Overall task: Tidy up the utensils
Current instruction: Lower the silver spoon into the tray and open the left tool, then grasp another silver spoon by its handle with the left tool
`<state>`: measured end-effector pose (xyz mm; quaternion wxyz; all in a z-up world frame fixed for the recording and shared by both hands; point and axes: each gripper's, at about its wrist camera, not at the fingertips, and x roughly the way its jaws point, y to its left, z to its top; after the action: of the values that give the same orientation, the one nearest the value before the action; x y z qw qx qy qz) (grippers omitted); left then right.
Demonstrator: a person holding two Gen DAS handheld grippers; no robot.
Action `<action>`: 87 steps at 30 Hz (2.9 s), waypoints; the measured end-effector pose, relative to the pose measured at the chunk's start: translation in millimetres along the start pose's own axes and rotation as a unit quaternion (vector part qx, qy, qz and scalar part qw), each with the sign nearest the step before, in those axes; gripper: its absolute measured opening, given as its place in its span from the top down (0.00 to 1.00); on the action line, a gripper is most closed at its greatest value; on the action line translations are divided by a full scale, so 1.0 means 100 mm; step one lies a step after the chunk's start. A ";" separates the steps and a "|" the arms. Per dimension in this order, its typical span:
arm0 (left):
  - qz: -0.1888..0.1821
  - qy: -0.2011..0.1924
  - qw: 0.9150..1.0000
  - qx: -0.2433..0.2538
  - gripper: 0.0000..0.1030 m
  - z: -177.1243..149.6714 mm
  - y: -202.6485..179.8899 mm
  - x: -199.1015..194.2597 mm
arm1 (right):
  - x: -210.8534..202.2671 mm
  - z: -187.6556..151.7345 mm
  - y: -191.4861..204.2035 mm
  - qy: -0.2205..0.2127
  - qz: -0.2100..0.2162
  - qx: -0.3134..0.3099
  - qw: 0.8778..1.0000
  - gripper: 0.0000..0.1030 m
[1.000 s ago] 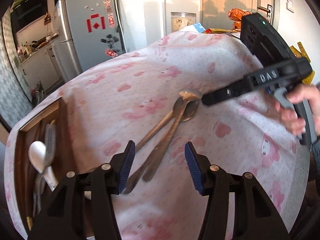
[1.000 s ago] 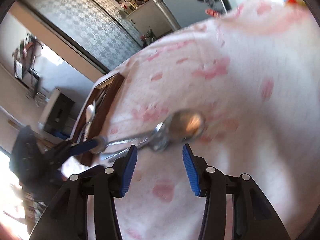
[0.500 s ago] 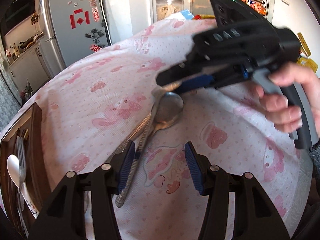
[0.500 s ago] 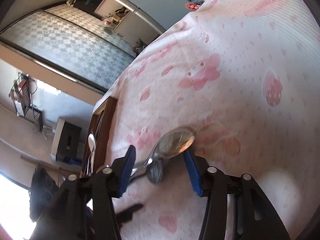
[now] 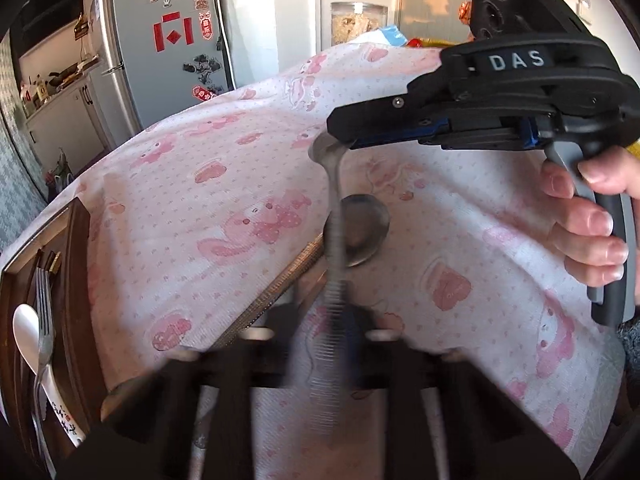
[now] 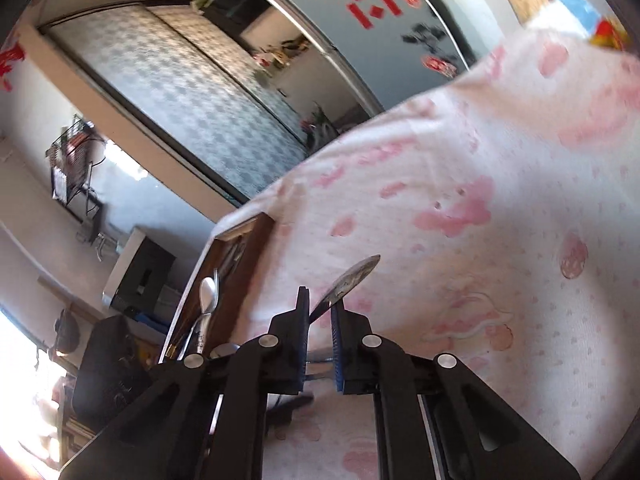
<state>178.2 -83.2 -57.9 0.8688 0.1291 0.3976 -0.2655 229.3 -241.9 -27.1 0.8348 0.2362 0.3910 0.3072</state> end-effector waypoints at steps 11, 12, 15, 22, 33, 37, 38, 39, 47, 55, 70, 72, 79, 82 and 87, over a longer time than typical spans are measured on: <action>0.052 -0.039 0.998 -0.008 0.92 -0.01 0.28 -0.69 | 0.19 0.19 0.66 0.000 0.045 -0.033 0.998 0.90; 0.059 -0.040 0.997 -0.012 0.92 -0.04 0.35 -0.76 | 0.28 0.21 0.78 0.004 0.054 -0.039 0.998 0.90; 0.081 -0.040 0.995 -0.035 0.92 -0.16 0.63 -0.98 | 0.58 0.21 1.10 0.018 0.073 -0.056 0.996 0.90; 0.123 -0.015 0.987 -0.098 0.92 -0.52 1.27 -1.19 | 1.32 0.15 1.54 0.062 0.095 -0.071 0.991 0.90; 0.151 0.018 0.979 -0.134 0.93 -0.81 1.65 -1.15 | 2.04 0.04 1.74 0.107 0.073 -0.095 0.987 0.88; 0.156 0.031 0.977 -0.138 0.97 -0.84 1.68 -1.07 | 2.09 -0.03 1.76 0.126 0.051 -0.117 0.984 0.83; 0.156 0.032 0.977 -0.141 0.97 -0.85 1.69 -1.07 | 2.08 -0.04 1.75 0.128 0.052 -0.117 0.983 0.78; 0.156 0.031 0.977 -0.144 0.97 -0.85 1.70 -1.07 | 2.04 -0.05 1.76 0.131 0.051 -0.119 0.983 0.72; 0.159 -0.007 0.978 -0.135 0.46 -0.81 1.52 -1.30 | 1.33 0.06 1.50 0.102 0.031 -0.139 0.985 0.54; 0.112 -0.027 0.989 -0.093 0.43 -0.57 1.02 -1.23 | 0.39 0.15 0.74 0.051 -0.027 -0.104 0.993 0.54; 0.034 -0.010 0.999 -0.011 0.42 -0.29 0.08 -0.57 | 0.14 -0.31 0.06 0.102 -0.103 -0.105 0.984 0.59; 0.035 -0.005 0.999 -0.011 0.42 -0.28 0.06 -0.52 | 0.20 -0.32 0.06 0.105 -0.107 -0.110 0.983 0.65; 0.032 0.006 0.999 -0.006 0.42 -0.25 0.04 -0.35 | 0.24 -0.31 0.12 0.094 -0.107 -0.127 0.982 0.92; 0.033 0.009 0.999 -0.003 0.42 -0.23 0.04 -0.30 | 0.09 -0.27 0.22 0.074 -0.096 -0.144 0.982 0.95; 0.031 0.003 1.000 -0.004 0.51 -0.17 0.06 -0.29 | -0.08 -0.20 0.34 0.060 -0.096 -0.162 0.980 0.96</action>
<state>155.8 -60.7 -46.7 0.8757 0.1386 0.3975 -0.2363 198.6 -220.6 -13.4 0.8624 0.0404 0.4067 0.2987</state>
